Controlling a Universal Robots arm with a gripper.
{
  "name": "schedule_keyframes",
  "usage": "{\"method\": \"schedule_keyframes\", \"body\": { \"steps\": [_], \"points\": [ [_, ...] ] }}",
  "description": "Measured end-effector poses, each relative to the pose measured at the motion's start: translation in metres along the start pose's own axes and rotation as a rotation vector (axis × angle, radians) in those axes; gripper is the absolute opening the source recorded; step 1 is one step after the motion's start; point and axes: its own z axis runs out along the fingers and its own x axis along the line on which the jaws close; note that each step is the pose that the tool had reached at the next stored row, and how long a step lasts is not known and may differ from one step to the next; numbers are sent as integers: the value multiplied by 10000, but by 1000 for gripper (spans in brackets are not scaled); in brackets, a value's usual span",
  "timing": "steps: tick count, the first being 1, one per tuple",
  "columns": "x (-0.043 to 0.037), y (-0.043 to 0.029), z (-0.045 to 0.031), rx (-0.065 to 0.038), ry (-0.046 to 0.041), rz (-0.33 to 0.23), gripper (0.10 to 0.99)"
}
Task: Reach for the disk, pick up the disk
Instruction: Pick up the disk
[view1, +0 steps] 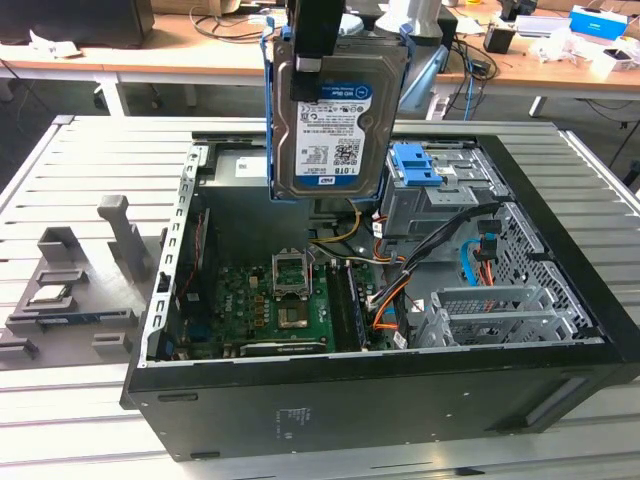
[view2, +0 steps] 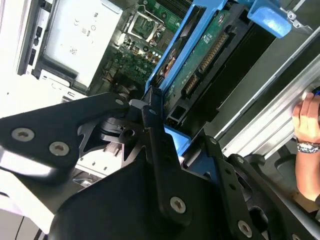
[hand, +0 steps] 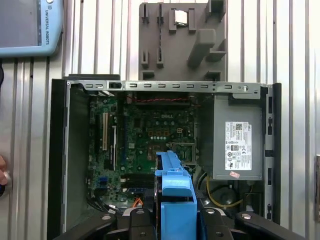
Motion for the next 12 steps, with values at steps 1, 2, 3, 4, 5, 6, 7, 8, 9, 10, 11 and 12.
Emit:
{"method": "schedule_keyframes", "body": {
  "steps": [1,2,3,4,5,6,7,8,9,10,11,12],
  "points": [
    [20,0,1,0,5,0,365],
    [47,1,2,-1,12,0,365],
    [77,1,4,-1,18,1,365],
    [95,2,5,0,21,1,365],
    [116,2,6,-1,26,1,365],
    [147,2,8,-1,32,1,365],
    [179,3,9,-1,38,2,365],
    [195,3,10,-1,42,2,365],
    [226,4,11,-1,50,2,365],
    [263,5,13,-2,61,2,365],
    [297,6,16,-2,69,3,365],
    [325,6,17,-2,77,4,365]
  ]
}}
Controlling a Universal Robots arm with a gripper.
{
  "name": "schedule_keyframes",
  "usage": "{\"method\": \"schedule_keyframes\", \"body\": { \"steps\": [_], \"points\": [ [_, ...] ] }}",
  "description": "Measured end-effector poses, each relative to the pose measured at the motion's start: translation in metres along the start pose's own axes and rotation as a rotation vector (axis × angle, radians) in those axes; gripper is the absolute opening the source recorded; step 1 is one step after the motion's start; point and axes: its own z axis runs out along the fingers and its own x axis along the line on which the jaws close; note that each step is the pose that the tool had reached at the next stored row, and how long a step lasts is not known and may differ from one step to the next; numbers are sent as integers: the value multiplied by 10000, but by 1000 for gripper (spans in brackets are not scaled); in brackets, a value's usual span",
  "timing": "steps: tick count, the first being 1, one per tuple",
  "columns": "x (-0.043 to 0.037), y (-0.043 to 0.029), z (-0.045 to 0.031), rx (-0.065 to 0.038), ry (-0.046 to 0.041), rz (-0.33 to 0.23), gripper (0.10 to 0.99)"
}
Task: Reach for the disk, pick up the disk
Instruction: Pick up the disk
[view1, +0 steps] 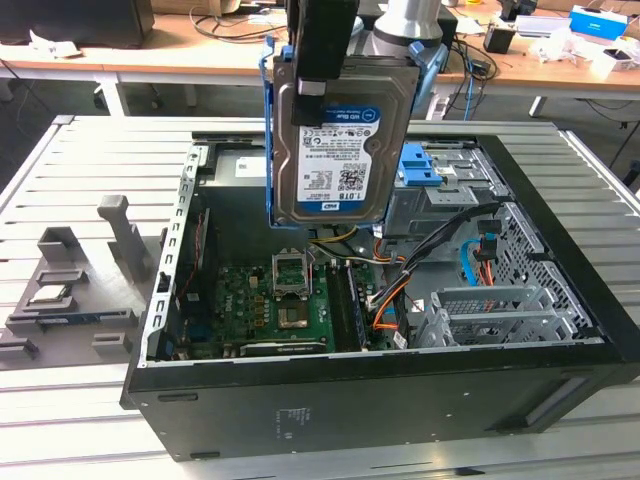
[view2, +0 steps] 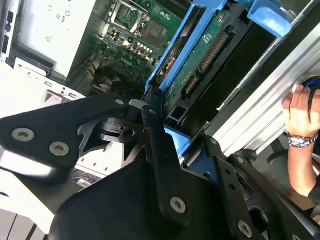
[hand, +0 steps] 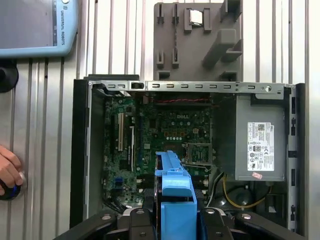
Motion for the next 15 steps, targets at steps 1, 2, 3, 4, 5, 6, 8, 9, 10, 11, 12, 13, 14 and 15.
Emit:
{"method": "schedule_keyframes", "body": {
  "steps": [1,2,3,4,5,6,8,9,10,11,12,13,14,15],
  "points": [
    [35,1,2,0,10,0,365],
    [62,1,3,-1,18,1,365],
    [80,2,5,-1,23,1,365],
    [111,2,6,-1,31,1,365],
    [144,3,8,-1,40,2,365],
    [182,3,11,-1,48,2,365],
    [222,4,13,-1,57,2,365],
    [253,5,15,-2,65,2,365],
    [291,5,17,-2,74,3,365],
    [310,6,19,-2,78,3,365],
    [331,6,20,-2,82,3,365],
    [371,7,22,-2,93,4,365],
    [412,8,24,-3,102,5,365],
    [436,8,26,-2,108,5,365]
  ]
}}
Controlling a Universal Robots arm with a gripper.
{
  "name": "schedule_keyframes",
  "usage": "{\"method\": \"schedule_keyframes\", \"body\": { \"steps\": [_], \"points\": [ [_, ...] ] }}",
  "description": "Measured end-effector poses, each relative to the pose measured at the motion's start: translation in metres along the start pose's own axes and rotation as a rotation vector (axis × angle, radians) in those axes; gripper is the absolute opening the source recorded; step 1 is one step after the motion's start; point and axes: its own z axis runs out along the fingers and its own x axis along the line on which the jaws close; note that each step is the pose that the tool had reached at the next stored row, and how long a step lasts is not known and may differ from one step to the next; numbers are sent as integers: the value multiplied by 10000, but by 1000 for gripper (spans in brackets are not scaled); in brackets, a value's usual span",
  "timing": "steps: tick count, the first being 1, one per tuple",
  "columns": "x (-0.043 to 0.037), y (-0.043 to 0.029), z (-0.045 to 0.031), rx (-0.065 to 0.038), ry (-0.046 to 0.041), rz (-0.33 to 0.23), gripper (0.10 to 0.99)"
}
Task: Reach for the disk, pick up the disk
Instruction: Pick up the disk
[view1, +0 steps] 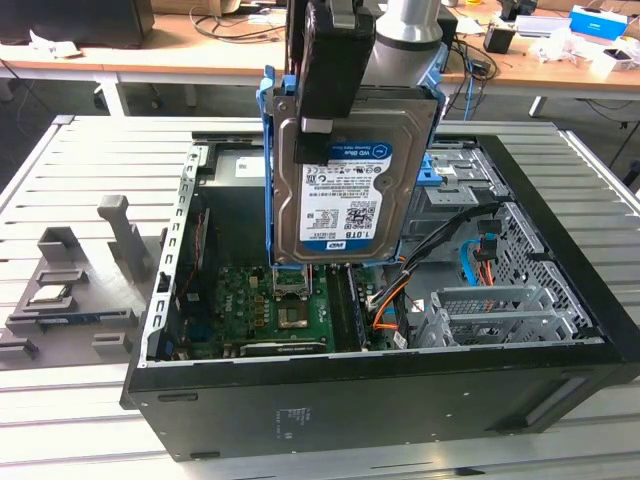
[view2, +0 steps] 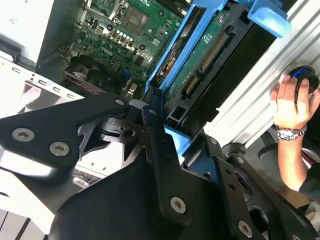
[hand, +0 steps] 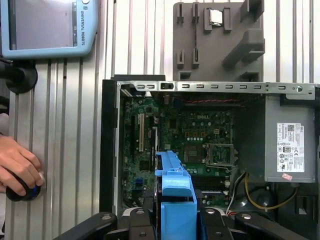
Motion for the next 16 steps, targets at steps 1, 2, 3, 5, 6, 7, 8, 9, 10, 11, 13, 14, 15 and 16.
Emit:
{"method": "schedule_keyframes", "body": {
  "steps": [1,2,3,5,6,7,8,9,10,11,13,14,15,16],
  "points": [
    [20,1,2,0,5,1,365],
    [58,1,4,-1,15,1,365],
    [82,1,5,-1,20,1,365],
    [181,3,13,-1,35,1,365],
    [242,4,18,-1,42,2,365],
    [284,5,22,-1,45,1,365],
    [334,6,25,-2,50,2,365],
    [363,6,28,-2,51,3,365],
    [387,7,31,-1,52,2,365],
    [439,8,36,-1,53,3,365],
    [465,8,37,6,-390,13,365],
    [466,9,38,9,-499,33,365],
    [466,10,38,8,-537,73,365],
    [465,9,39,5,-551,241,365]
  ]
}}
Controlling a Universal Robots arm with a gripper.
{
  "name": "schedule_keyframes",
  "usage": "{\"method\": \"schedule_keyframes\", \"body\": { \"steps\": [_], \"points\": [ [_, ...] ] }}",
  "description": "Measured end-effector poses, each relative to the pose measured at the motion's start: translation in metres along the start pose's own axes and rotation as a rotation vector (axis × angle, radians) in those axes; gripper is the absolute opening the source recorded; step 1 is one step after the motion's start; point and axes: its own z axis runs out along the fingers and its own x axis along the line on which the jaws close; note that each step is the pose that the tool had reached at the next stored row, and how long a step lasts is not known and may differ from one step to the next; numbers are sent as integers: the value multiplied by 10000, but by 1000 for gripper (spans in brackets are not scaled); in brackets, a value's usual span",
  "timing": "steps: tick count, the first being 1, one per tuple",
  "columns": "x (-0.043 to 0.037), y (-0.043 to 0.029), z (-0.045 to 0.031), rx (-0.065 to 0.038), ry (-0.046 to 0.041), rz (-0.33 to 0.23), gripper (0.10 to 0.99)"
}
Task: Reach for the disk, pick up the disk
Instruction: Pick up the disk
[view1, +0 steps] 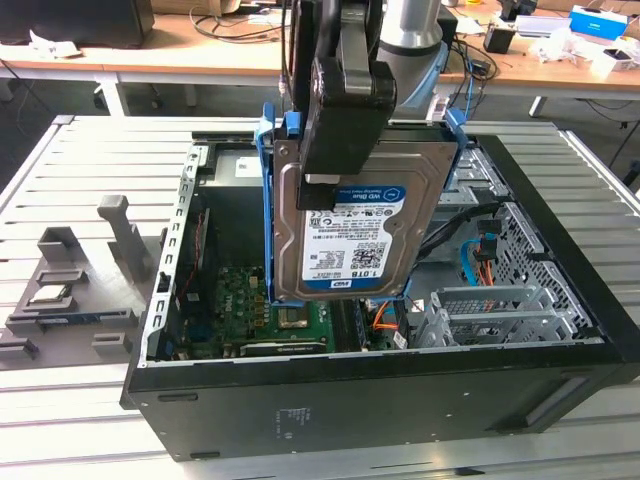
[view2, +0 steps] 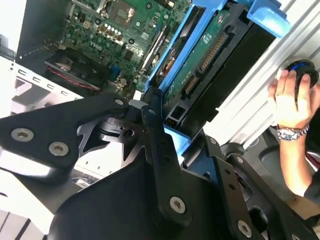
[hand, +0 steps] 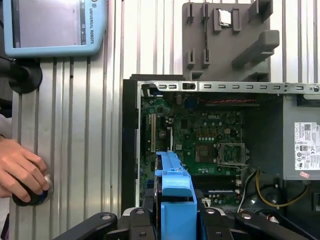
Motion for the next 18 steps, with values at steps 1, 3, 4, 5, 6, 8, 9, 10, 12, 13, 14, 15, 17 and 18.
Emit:
{"method": "schedule_keyframes", "body": {
  "steps": [1,3,4,5,6,8,9,10,12,13,14,15,17,18],
  "points": [
    [1,-1,2,2,-10,187,365],
    [1,-1,2,2,-13,254,365],
    [1,-1,2,2,-13,257,365],
    [1,-1,2,2,-13,258,365],
    [1,-2,2,2,-13,258,365],
    [1,-46,0,2,-5,258,365],
    [0,-70,-2,2,-2,258,365],
    [0,-112,-4,2,0,259,365],
    [0,-239,-10,1,0,259,365],
    [0,-292,-12,0,0,259,365],
    [-1,-327,-14,-1,1,258,365],
    [-1,-362,-16,-2,1,259,365],
    [-1,-440,-20,-2,1,259,365],
    [-1,-470,-21,-3,2,259,365]
  ]
}}
